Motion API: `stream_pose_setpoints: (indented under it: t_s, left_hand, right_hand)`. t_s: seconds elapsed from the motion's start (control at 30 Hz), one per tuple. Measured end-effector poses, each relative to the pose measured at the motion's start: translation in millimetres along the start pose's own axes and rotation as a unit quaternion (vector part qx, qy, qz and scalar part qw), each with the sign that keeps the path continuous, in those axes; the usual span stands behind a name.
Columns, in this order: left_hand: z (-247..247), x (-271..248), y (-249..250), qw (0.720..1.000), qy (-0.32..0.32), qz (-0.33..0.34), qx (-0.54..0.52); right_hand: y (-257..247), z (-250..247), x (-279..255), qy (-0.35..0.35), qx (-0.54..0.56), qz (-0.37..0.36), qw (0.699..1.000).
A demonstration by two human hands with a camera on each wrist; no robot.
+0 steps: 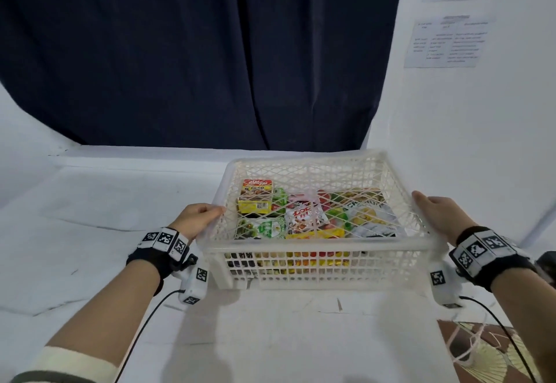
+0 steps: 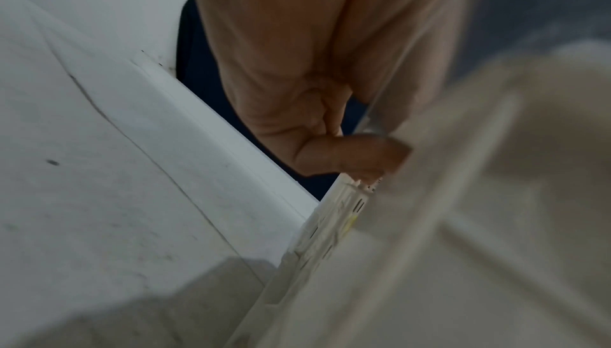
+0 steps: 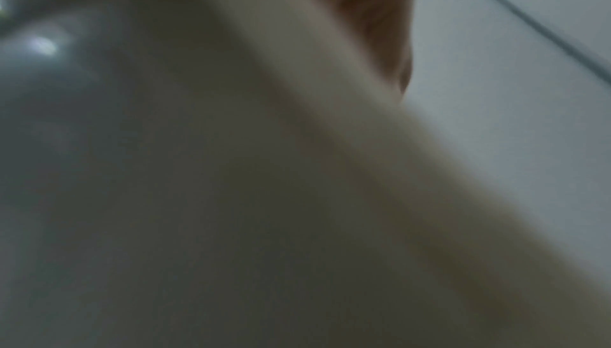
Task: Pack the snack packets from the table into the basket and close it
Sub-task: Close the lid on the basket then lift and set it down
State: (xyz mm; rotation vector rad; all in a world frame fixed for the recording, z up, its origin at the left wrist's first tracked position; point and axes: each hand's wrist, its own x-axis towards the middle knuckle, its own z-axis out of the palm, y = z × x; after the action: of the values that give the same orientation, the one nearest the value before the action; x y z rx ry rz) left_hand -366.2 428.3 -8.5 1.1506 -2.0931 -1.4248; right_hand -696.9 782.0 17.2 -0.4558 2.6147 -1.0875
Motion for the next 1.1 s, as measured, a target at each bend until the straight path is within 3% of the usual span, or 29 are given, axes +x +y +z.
stream_pose_setpoints:
  t_s: [0.23, 0.6, 0.8, 1.1]
  left_hand:
    - [-114.0, -32.8, -53.0, 0.999, 0.039, -0.012, -0.022]
    - [-372.5, -76.4, -144.3, 0.996, 0.084, -0.023, -0.032]
    - [-493.3, -66.7, -187.4, 0.994, 0.104, -0.02, -0.017]
    - [-638.2, -13.9, -244.0, 0.992, 0.123, -0.011, -0.014]
  right_hand:
    - [-75.9, 79.2, -62.4, -0.039, 0.025, -0.017, 0.999]
    - [-226.5, 262.0, -196.7, -0.065, 0.049, -0.049, 0.995]
    - [-305.9, 351.8, -240.8, -0.072, 0.078, -0.06, 0.993]
    - [-419.3, 481.6, -254.9, -0.072, 0.099, -0.069, 0.99]
